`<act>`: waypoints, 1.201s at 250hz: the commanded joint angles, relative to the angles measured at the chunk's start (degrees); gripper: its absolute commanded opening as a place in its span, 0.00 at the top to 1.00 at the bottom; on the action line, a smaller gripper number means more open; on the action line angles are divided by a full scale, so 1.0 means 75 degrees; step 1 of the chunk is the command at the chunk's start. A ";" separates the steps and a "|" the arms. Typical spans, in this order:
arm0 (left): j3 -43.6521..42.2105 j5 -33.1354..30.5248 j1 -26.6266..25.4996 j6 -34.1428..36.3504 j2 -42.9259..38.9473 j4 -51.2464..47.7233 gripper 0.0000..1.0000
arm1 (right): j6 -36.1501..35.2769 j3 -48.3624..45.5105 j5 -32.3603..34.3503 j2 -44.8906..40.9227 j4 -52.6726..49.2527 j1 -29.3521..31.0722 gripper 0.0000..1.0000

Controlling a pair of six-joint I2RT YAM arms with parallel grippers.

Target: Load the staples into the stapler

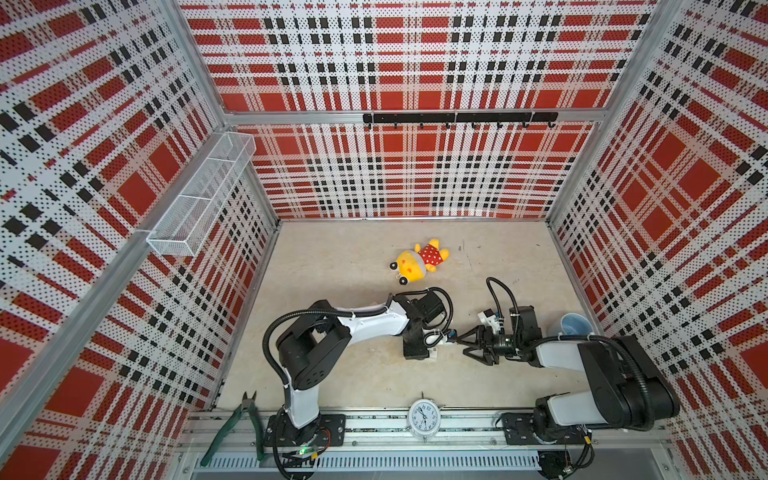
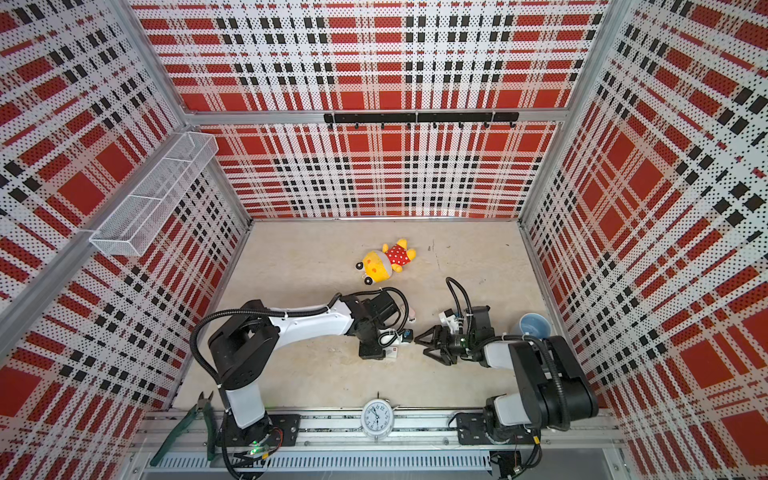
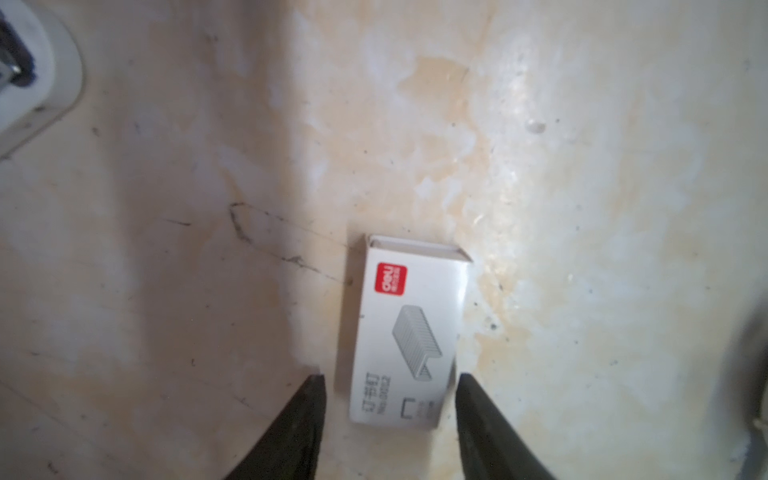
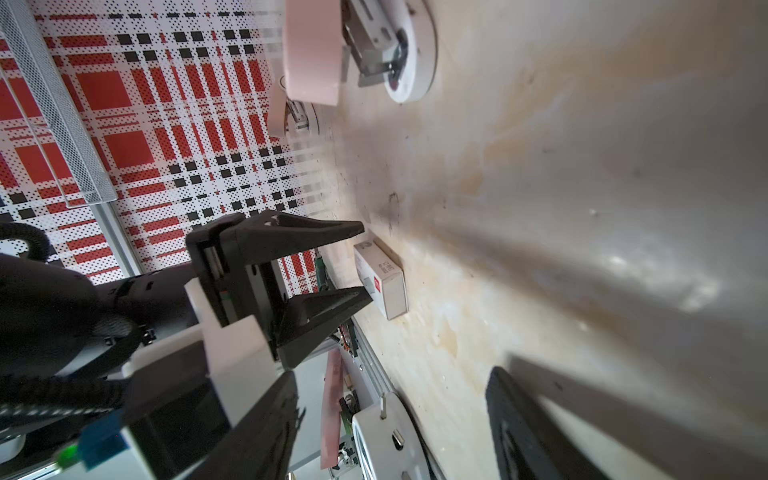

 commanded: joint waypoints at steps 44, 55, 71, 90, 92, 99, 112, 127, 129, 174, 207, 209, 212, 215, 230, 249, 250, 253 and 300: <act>-0.0136 0.0263 -0.0083 0.0129 -0.0172 0.0113 0.50 | 0.1800 -0.0483 0.0020 0.1312 0.3797 0.0401 0.32; -0.0165 0.0251 -0.0083 0.0141 -0.0184 0.0125 0.51 | 0.2049 -0.0563 0.0001 0.1601 0.4377 0.0405 0.34; -0.0196 0.0276 -0.0071 0.0157 -0.0198 0.0137 0.53 | 0.2283 -0.0637 -0.0027 0.2047 0.5010 0.0413 0.36; -0.0226 0.0301 -0.0071 0.0137 -0.0199 0.0169 0.57 | 0.2552 -0.0736 0.0013 0.2529 0.5781 0.0428 0.38; -0.0226 0.0312 -0.0071 0.0137 -0.0202 0.0169 0.57 | 0.2568 -0.0750 0.0017 0.2577 0.5850 0.0434 0.38; -0.0237 0.0319 -0.0071 0.0133 -0.0196 0.0183 0.57 | 0.2648 -0.0788 0.0036 0.2735 0.6128 0.0440 0.39; -0.0258 0.0313 -0.0071 0.0099 -0.0193 0.0227 0.57 | 0.2799 -0.0857 0.0065 0.3022 0.6593 0.0462 0.39; -0.0267 0.0352 -0.0071 0.0096 -0.0215 0.0274 0.59 | 0.2986 -0.0912 0.0097 0.3324 0.7141 0.0494 0.42; -0.0263 0.0348 -0.0083 0.0089 -0.0209 0.0277 0.59 | 0.3011 -0.0923 0.0103 0.3364 0.7221 0.0506 0.42; -0.0223 0.0300 -0.0071 0.0078 -0.0142 0.0336 0.57 | 0.3343 -0.1045 0.0124 0.4120 0.8324 0.0614 0.44; -0.0259 0.0273 -0.0071 0.0098 -0.0172 0.0383 0.58 | 0.3545 -0.1031 0.0170 0.4441 0.8870 0.0742 0.46; -0.0258 0.0282 -0.0071 0.0086 -0.0172 0.0383 0.58 | 0.3546 -0.1028 0.0174 0.4440 0.8878 0.0759 0.46; -0.0267 0.0279 -0.0065 0.0087 -0.0186 0.0380 0.58 | 0.3546 -0.1019 0.0182 0.4452 0.8876 0.0768 0.46; -0.0269 0.0281 -0.0060 0.0084 -0.0184 0.0386 0.58 | 0.3546 -0.1016 0.0191 0.4465 0.8868 0.0793 0.46; -0.0271 0.0311 -0.0026 0.0052 -0.0202 0.0397 0.58 | 0.3509 -0.0955 0.0246 0.4464 0.8770 0.0863 0.47; -0.0273 0.0388 0.0062 -0.0020 -0.0255 0.0429 0.58 | 0.3368 -0.0923 0.0329 0.4300 0.8416 0.0908 0.47; -0.0273 0.0402 0.0078 -0.0019 -0.0261 0.0430 0.58 | 0.3354 -0.0929 0.0332 0.4282 0.8400 0.0909 0.47; -0.0263 0.0424 0.0089 -0.0022 -0.0265 0.0424 0.58 | 0.3332 -0.0917 0.0344 0.4247 0.8317 0.0906 0.47; -0.0267 0.0459 0.0187 -0.0002 -0.0327 0.0398 0.58 | 0.2631 -0.0682 0.0472 0.3155 0.6309 0.0959 0.45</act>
